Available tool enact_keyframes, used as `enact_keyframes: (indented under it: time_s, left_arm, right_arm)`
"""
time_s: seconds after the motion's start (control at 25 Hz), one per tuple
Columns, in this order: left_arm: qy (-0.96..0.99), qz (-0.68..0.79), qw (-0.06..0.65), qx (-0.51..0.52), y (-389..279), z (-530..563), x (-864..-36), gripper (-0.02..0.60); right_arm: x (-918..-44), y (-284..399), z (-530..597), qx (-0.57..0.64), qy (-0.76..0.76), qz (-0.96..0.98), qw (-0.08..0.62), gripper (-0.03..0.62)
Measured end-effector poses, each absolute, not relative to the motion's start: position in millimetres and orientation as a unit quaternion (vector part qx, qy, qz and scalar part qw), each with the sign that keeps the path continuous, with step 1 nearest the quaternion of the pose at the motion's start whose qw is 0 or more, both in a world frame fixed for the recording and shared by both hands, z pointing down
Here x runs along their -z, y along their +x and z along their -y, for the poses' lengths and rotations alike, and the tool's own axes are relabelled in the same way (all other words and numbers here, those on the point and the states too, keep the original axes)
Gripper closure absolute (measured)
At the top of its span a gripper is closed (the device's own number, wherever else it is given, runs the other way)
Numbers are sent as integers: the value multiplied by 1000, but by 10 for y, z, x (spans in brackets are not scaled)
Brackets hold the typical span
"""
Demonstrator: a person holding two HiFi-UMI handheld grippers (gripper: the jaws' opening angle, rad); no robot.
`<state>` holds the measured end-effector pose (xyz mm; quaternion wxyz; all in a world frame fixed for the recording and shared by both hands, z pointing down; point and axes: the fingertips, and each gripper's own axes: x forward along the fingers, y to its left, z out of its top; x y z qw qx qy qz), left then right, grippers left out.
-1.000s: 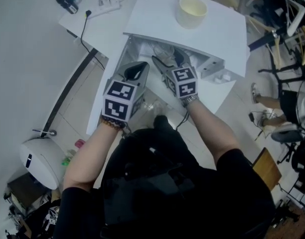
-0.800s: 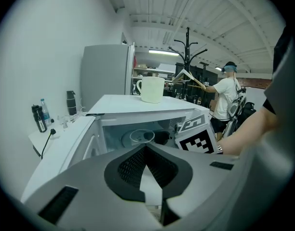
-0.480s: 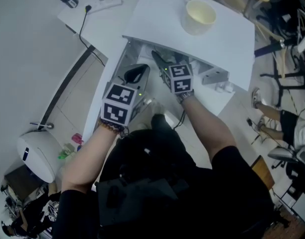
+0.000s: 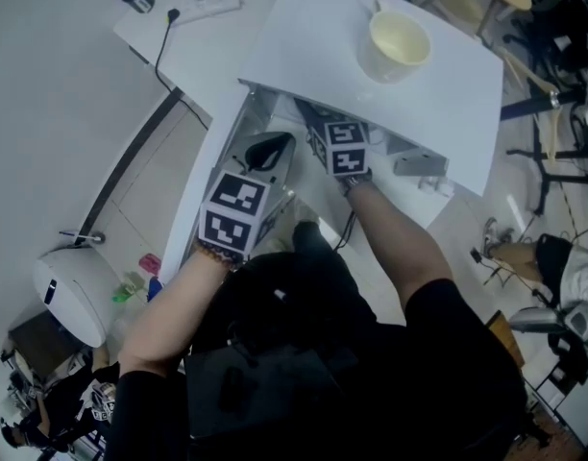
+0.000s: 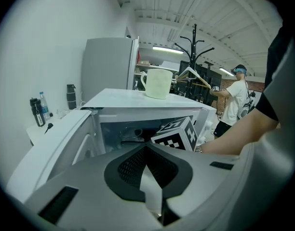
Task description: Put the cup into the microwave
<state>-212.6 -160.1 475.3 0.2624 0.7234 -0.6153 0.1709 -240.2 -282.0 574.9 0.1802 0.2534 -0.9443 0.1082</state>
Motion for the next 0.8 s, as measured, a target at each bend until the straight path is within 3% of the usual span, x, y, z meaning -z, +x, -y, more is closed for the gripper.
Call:
enact_keyframes:
  time_s: [0.8]
  left_arm:
    - [723, 616, 264, -168, -2101, 1677, -4779, 581]
  right_arm:
    - [-5849, -2459, 2861, -109, 253, 941, 196, 192]
